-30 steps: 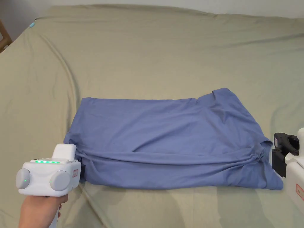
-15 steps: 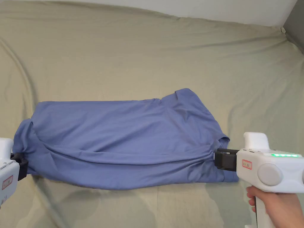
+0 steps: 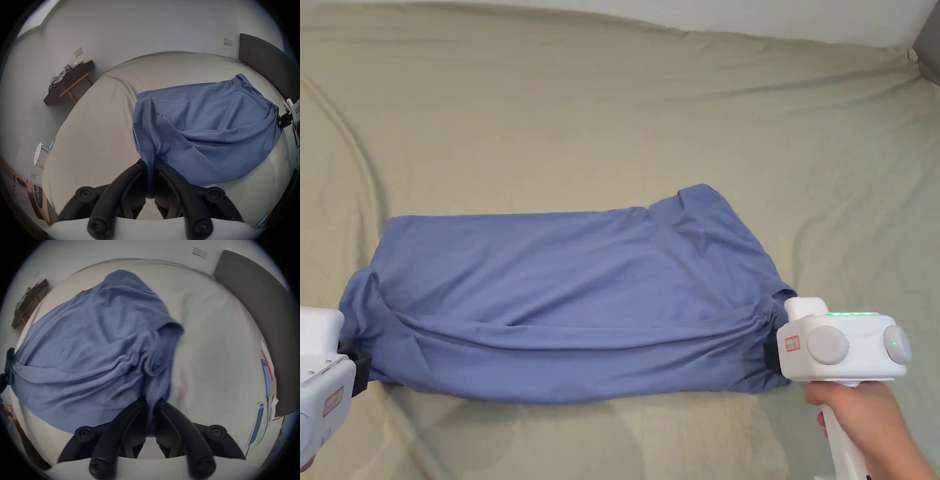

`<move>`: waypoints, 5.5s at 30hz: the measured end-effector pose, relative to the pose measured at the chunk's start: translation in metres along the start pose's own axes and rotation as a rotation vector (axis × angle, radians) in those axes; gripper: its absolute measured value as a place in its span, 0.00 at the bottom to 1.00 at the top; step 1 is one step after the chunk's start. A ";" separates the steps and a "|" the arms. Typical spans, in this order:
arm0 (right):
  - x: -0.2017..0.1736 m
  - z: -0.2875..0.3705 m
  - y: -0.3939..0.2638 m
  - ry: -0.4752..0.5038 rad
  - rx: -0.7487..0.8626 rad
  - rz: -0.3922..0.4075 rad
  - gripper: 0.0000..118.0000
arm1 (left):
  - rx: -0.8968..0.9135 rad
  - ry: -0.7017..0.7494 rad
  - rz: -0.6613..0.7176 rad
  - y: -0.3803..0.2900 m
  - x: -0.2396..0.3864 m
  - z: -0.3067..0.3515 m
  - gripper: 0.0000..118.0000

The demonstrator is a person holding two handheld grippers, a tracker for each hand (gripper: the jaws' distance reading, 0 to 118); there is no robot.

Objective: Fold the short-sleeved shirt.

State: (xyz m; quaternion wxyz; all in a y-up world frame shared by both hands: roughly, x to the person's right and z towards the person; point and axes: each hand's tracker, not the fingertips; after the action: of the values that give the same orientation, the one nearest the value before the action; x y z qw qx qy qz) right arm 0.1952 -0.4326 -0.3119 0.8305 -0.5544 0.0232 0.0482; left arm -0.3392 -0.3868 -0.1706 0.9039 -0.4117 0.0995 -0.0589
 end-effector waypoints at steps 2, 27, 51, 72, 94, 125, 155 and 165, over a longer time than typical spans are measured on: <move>0.005 0.008 -0.002 -0.020 0.010 -0.016 0.07 | -0.003 0.001 -0.004 0.002 -0.004 0.003 0.05; 0.025 0.052 -0.144 0.075 -0.175 -0.097 0.07 | -0.294 -0.037 -0.038 -0.120 -0.040 0.012 0.04; -0.116 0.305 -0.049 -0.033 0.971 0.221 0.59 | 0.714 0.002 0.097 0.063 0.021 0.194 0.40; -0.128 0.213 -0.029 0.020 0.762 0.251 0.00 | 0.116 -0.100 0.039 0.008 0.027 0.006 0.00; -0.050 0.140 -0.019 -0.049 0.517 0.124 0.00 | -0.125 -0.067 0.129 0.085 -0.040 -0.176 0.28; 0.025 -0.057 0.084 -0.058 -0.034 -0.076 0.93 | 0.235 -0.002 -0.159 0.059 -0.005 0.005 0.00; 0.044 0.155 -0.016 0.121 0.015 0.026 0.03 | 0.122 -0.050 -0.118 0.002 -0.063 0.086 0.00; 0.041 0.120 -0.098 0.129 -0.136 0.047 0.03 | -0.098 -0.094 -0.186 -0.076 -0.059 0.075 0.00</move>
State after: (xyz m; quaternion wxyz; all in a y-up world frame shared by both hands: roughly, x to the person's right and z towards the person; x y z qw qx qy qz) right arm 0.2445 -0.3569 -0.1793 0.7865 -0.6107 0.0865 0.0334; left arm -0.3817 -0.3704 -0.0575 0.8770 -0.4652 0.0211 -0.1181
